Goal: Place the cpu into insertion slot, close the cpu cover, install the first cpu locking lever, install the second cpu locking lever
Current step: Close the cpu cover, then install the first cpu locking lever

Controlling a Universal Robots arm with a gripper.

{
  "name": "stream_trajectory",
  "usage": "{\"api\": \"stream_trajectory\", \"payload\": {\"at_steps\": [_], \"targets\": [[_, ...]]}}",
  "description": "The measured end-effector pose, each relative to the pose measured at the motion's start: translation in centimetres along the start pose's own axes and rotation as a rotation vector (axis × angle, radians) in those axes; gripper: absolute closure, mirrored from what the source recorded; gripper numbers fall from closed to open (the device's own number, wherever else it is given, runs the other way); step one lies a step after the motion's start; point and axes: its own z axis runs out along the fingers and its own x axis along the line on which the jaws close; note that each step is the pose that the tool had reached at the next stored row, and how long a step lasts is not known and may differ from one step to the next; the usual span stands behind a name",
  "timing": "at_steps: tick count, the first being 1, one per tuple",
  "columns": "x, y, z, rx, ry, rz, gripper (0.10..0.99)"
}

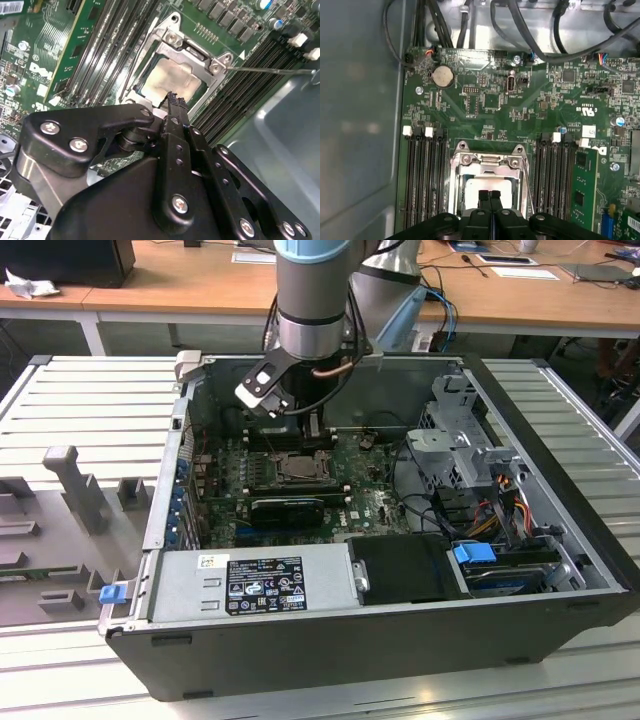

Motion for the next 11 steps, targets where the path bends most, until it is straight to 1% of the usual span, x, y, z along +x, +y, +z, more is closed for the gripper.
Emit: {"api": "stream_trajectory", "payload": {"at_steps": [5, 8, 11], "targets": [[0.03, -0.53, -0.02, 0.000, 0.0007, 0.000, 0.980], [0.03, -0.60, -0.08, 0.000, 0.0005, 0.000, 0.980], [0.06, -0.58, -0.83, 0.000, 0.0008, 0.000, 0.980]]}}
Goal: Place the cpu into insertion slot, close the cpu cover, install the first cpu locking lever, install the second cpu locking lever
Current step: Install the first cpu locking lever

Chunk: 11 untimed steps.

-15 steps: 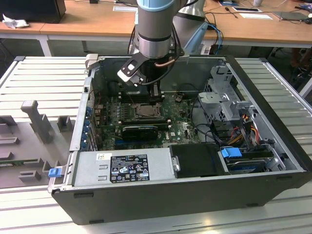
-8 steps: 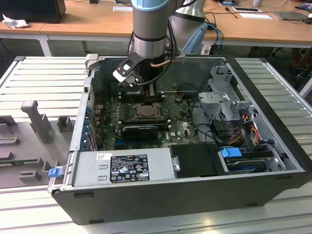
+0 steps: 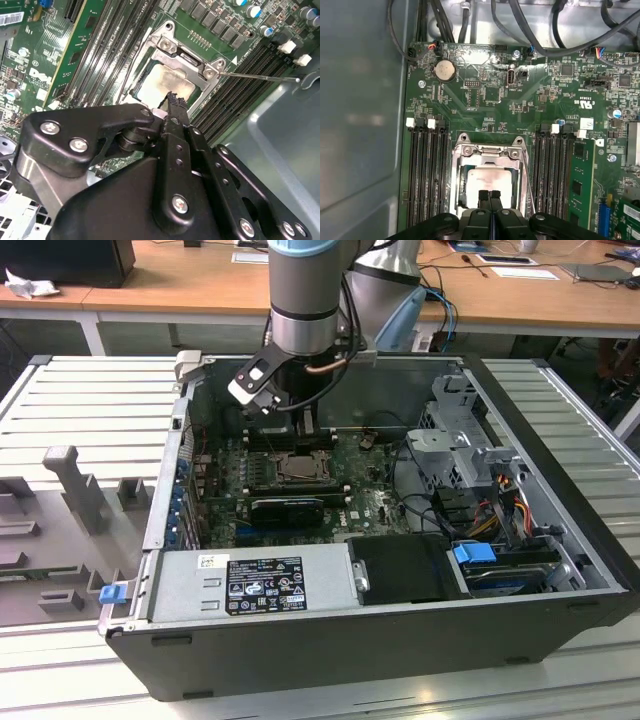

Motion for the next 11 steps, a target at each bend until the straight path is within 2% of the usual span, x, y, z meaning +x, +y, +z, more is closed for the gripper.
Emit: {"api": "stream_trajectory", "payload": {"at_steps": [3, 5, 6, 9, 11], "targets": [[0.03, 0.03, -0.80, 0.000, 0.0000, 0.000, 0.980], [0.07, 0.07, -1.94, 0.000, -0.0002, 0.000, 0.980], [0.07, 0.07, -2.18, 0.000, -0.0001, 0.000, 0.980], [0.08, 0.08, -2.19, 0.000, 0.0005, -0.015, 0.980], [0.08, 0.08, -2.20, 0.002, 0.0023, -0.071, 0.980]]}}
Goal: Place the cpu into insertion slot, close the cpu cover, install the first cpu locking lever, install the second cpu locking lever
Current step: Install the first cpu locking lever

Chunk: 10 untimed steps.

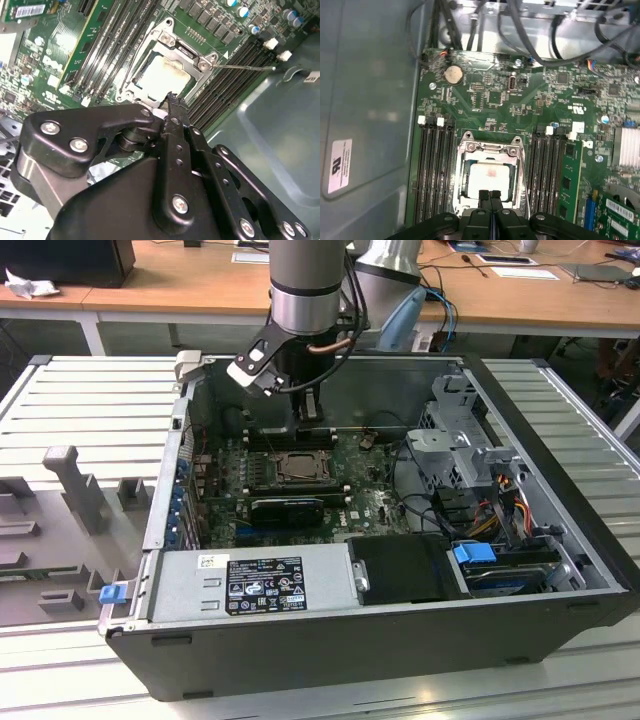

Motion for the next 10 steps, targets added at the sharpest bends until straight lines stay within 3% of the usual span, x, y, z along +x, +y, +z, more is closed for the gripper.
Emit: {"api": "stream_trajectory", "payload": {"at_steps": [5, 10], "targets": [[0.00, 0.00, 0.00, 0.004, 0.0037, -0.108, 0.980], [0.00, -0.03, 0.01, 0.010, 0.0099, -0.295, 0.980]]}}
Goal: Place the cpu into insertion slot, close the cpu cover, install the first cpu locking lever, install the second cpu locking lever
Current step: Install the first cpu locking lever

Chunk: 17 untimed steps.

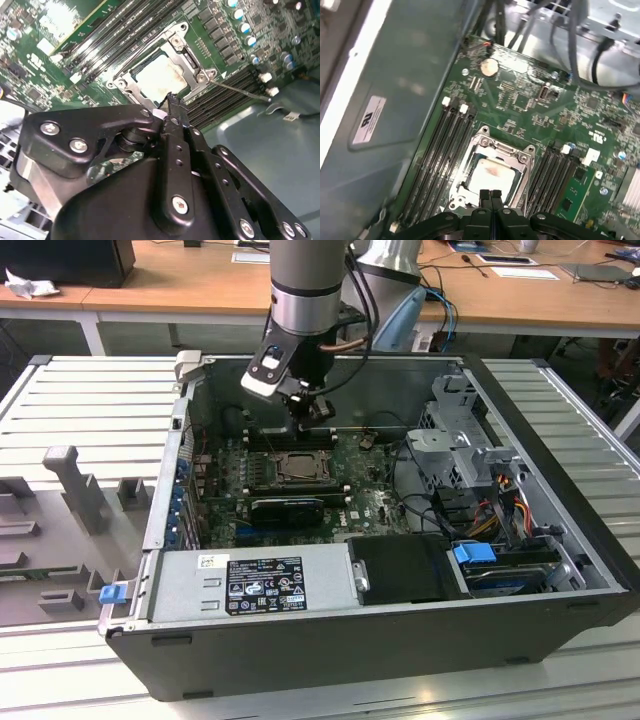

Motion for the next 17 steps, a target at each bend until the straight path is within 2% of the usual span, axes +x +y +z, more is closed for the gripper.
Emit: {"api": "stream_trajectory", "payload": {"at_steps": [6, 15, 17], "targets": [[0.01, -0.03, 0.03, 0.003, 0.0034, -0.101, 0.980], [0.01, -0.03, 0.03, 0.011, 0.0106, -0.312, 0.980], [0.02, -0.03, -0.18, 0.011, 0.0110, -0.329, 0.980]]}}
